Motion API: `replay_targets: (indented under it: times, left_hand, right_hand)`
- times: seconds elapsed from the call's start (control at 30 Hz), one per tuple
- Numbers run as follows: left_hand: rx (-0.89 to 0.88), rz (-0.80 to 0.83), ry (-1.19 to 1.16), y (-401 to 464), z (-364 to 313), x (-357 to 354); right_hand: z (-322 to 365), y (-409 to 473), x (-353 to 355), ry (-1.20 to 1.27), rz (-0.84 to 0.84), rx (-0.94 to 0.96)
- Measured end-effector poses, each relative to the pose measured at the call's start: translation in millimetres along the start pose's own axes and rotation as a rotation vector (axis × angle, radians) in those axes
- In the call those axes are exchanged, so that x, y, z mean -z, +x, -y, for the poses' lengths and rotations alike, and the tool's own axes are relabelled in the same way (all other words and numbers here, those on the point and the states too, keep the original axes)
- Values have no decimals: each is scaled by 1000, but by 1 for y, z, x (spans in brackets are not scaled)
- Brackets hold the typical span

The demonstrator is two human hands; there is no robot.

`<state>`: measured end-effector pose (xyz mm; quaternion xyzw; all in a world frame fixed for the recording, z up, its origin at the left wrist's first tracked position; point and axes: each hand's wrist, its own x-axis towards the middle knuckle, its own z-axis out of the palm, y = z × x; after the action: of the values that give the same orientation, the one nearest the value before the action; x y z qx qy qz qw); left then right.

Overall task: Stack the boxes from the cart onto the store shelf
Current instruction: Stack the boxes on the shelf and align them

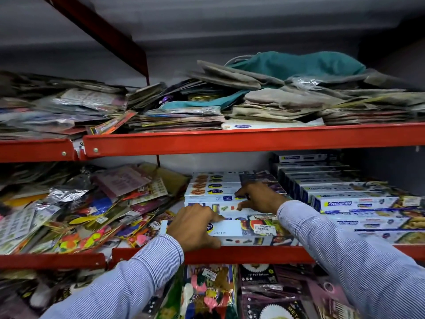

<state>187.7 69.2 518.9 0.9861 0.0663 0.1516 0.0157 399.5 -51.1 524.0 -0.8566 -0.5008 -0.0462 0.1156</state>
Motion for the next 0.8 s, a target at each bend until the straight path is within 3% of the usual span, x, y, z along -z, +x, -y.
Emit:
replay_targets:
  times: [0.13,0.3,0.43,0.57,0.8]
  left_hand:
    - [12,-19,-18,24,2,-4]
    - [42,-66,-113,46,1,-18]
    - [40,-123,-161,54,3,-34]
    - [-6,-259,-19,53,4,-50]
    - [-8,-276,-215,52,6,-60]
  right_hand:
    - [-7,4,11,35,100,-5]
    - [-5,1,10,30,109,-10]
    - [-10,-7,-3,66,13,-15]
    - [-12,-20,-21,-4,-163,53]
    - [-11,-34,-31,-24,-349,84]
